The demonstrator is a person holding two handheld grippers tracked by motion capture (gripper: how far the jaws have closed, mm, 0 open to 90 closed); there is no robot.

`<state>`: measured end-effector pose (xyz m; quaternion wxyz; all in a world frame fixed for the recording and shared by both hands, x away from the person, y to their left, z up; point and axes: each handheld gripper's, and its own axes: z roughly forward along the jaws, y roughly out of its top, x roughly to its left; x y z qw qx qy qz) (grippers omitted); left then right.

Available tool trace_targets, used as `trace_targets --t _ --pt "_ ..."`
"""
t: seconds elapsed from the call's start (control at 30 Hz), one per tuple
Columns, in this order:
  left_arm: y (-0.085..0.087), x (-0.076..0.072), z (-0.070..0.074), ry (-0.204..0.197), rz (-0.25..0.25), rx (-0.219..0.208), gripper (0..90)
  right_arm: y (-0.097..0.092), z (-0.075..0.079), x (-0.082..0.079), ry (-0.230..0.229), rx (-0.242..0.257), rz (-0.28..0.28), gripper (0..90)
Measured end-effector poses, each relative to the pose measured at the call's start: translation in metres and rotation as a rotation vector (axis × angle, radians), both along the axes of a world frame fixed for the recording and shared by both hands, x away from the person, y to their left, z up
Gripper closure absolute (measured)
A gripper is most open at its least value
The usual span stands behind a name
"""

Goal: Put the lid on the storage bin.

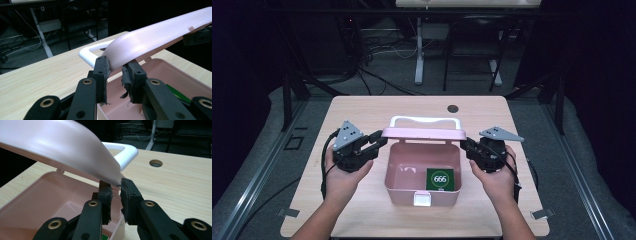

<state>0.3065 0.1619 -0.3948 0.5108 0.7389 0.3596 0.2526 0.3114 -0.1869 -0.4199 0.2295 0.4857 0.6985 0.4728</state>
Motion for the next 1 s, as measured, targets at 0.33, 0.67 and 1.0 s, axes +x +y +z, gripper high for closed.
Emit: trace_targets --t 0.33,0.67,1.0 --pt "0.001 0.002 0.002 0.009 -0.006 -0.010 74.2 -0.004 -0.012 0.008 0.041 -0.007 -0.002 70.8" --pt "0.002 0.003 0.004 0.030 -0.017 -0.019 72.3 -0.011 -0.021 0.016 0.081 0.001 -0.015 64.1" --pt "0.002 0.002 0.005 0.032 -0.020 -0.019 72.2 -0.021 -0.025 0.020 0.095 -0.001 -0.047 61.2"
